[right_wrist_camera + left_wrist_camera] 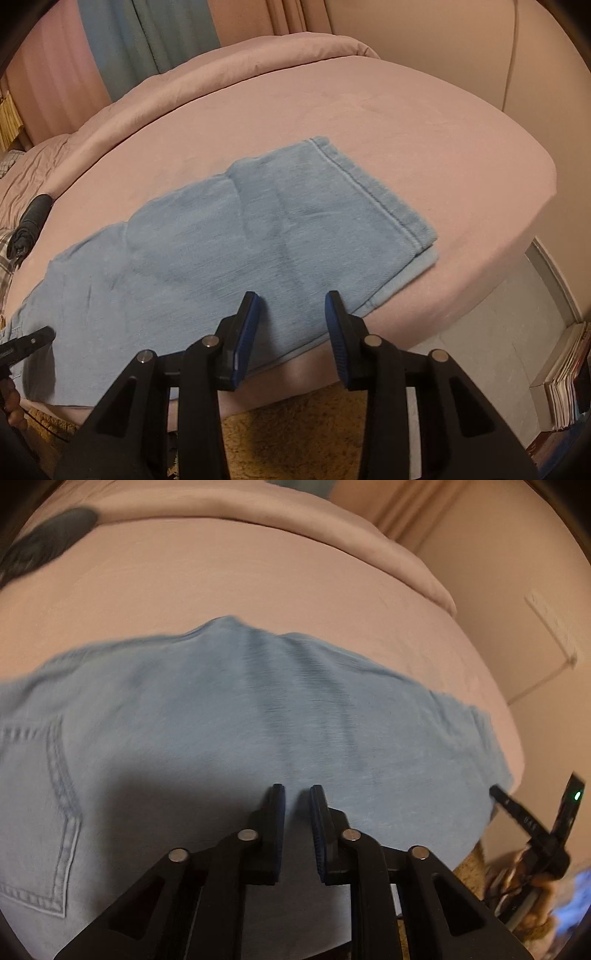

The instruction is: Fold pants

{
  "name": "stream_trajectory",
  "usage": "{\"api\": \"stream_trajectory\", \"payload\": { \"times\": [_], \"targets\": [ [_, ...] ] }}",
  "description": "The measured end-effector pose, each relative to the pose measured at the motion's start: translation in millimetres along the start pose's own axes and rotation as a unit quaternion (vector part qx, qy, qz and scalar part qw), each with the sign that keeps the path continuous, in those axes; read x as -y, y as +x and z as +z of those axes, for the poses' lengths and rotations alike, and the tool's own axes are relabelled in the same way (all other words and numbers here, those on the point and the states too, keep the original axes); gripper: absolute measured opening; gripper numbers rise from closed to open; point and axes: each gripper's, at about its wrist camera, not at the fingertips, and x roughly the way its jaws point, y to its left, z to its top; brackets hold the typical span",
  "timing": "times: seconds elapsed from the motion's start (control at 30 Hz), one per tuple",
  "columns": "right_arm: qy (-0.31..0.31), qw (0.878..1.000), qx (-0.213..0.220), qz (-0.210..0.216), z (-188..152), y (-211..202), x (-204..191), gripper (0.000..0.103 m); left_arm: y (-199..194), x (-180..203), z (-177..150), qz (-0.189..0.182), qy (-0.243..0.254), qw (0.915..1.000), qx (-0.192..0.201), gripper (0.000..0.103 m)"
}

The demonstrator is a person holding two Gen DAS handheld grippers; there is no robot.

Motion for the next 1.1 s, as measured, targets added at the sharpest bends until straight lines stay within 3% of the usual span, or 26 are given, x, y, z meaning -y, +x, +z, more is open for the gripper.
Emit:
{"api": "stream_trajectory", "payload": {
  "times": [0.03,0.13,0.37,0.63,1.1],
  "targets": [
    [0.001,1.0,0.001,0.0,-1,-1,0,0.035,-1,-6,0,0.004,-0.005,1.0,0.0,0.006],
    [-0.003,1.0,0.002,-0.008,-3,-1,-5,0.035,-7,-13,-7,-0.012,-0.016,0.9998,-0.002,0.006],
    [-0.004,1.0,0.002,-0.014,-3,2,-11,0.035,-12,-4,-21,0.019,0.015,0.9997,0.006,0.006],
    [-0.01,1.0,0.007,-0.028,-5,2,-17,0.036,-18,-5,-31,0.027,0.016,0.9995,0.005,0.006],
    [-0.005,1.0,0.011,-0.011,-8,2,-8,0.036,-20,-1,-40,0.047,0.011,0.9988,0.007,0.006]
  ]
}}
